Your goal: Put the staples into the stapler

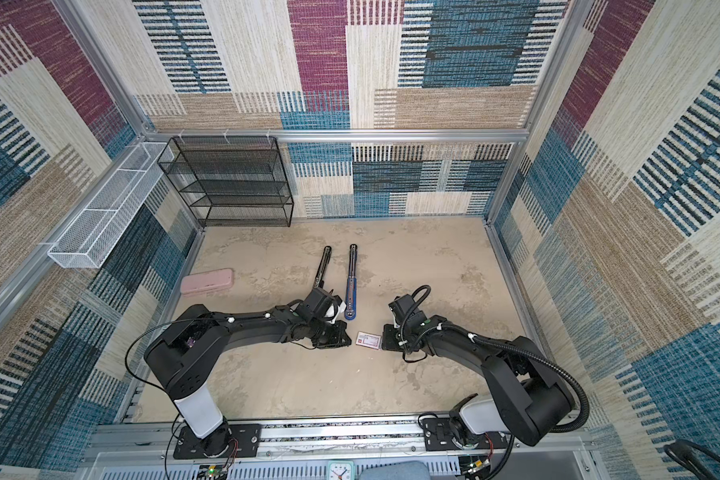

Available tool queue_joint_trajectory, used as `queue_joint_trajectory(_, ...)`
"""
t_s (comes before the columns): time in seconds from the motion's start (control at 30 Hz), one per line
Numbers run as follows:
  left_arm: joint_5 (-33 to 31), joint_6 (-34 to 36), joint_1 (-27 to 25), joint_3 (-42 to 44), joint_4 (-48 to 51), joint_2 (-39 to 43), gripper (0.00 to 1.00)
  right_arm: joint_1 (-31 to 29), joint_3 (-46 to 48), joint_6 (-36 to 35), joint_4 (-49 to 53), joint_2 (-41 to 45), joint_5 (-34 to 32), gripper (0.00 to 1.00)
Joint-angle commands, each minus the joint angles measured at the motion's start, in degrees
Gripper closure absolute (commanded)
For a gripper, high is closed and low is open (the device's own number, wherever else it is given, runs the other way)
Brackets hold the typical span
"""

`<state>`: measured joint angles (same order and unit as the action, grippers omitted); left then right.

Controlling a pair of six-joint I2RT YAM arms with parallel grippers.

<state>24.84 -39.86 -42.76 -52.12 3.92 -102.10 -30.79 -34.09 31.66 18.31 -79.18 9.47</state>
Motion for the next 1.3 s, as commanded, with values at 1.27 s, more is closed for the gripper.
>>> queue_joint_trajectory(1.27, 4.4, -1.4, 1.3, 0.3, -5.5, -2.0, 1.0, 1.6, 1.2, 0.6, 2.2, 2.0, -3.6, 1.0)
